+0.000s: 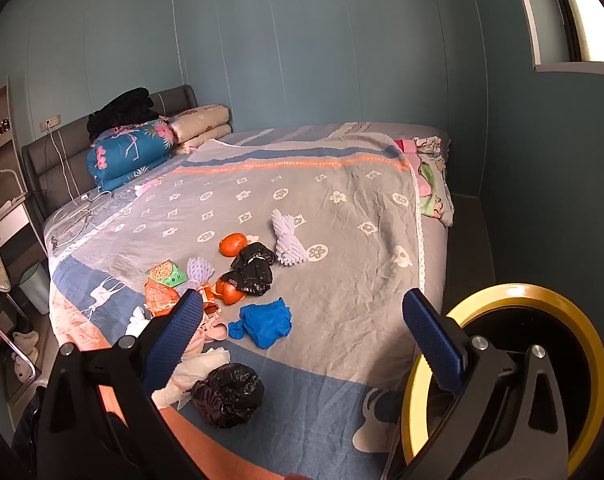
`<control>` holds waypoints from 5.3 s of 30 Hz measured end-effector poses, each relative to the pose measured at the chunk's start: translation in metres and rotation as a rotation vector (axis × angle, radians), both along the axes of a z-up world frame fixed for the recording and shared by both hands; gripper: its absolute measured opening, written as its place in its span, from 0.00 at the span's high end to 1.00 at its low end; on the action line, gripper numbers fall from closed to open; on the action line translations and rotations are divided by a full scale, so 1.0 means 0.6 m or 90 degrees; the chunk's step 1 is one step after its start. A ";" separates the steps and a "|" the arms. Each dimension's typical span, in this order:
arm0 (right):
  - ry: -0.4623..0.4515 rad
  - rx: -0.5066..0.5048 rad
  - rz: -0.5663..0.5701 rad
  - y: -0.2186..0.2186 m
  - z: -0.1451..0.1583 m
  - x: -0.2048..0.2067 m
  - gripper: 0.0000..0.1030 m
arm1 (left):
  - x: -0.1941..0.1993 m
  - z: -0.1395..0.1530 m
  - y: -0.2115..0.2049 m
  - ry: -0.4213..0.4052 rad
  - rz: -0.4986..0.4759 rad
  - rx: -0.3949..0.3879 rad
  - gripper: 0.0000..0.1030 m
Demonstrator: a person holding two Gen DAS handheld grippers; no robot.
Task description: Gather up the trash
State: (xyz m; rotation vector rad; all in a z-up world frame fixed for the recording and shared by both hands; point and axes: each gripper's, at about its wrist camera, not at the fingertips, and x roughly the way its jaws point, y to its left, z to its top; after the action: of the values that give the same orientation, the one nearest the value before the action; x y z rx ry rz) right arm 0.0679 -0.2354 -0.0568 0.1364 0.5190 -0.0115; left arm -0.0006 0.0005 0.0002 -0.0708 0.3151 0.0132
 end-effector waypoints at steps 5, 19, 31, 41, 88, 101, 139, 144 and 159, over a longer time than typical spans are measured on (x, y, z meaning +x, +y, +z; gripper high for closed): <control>0.000 -0.001 0.000 0.000 0.000 0.000 0.07 | 0.001 -0.001 0.000 0.006 -0.001 0.001 0.07; 0.002 0.000 0.000 0.001 -0.001 0.000 0.07 | 0.002 -0.020 0.000 0.021 -0.001 -0.001 0.07; 0.002 -0.002 0.005 0.008 -0.002 -0.001 0.07 | 0.007 -0.024 0.007 0.039 0.005 -0.004 0.07; 0.004 -0.002 0.005 0.005 0.000 0.000 0.07 | 0.007 -0.024 0.007 0.039 0.005 -0.004 0.07; 0.007 0.000 0.003 0.000 0.001 0.004 0.07 | 0.018 -0.032 0.000 0.065 -0.019 -0.016 0.07; 0.009 0.001 0.005 -0.003 -0.003 0.005 0.07 | 0.035 -0.045 0.012 0.101 -0.003 -0.030 0.07; 0.241 -0.114 0.212 0.131 -0.192 0.101 0.07 | 0.327 -0.283 0.139 0.445 -0.019 -0.051 0.07; 0.281 -0.073 0.199 0.118 -0.212 0.123 0.07 | 0.350 -0.307 0.134 0.470 -0.041 -0.015 0.07; 0.317 -0.033 0.221 0.148 -0.234 0.136 0.22 | 0.372 -0.357 0.136 0.489 -0.089 -0.094 0.41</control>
State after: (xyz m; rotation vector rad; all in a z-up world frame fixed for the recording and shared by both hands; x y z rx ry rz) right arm 0.1494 -0.1463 -0.1972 -0.0114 1.0341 0.2860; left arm 0.2225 0.0820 -0.2141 -0.1903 1.0888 -0.1253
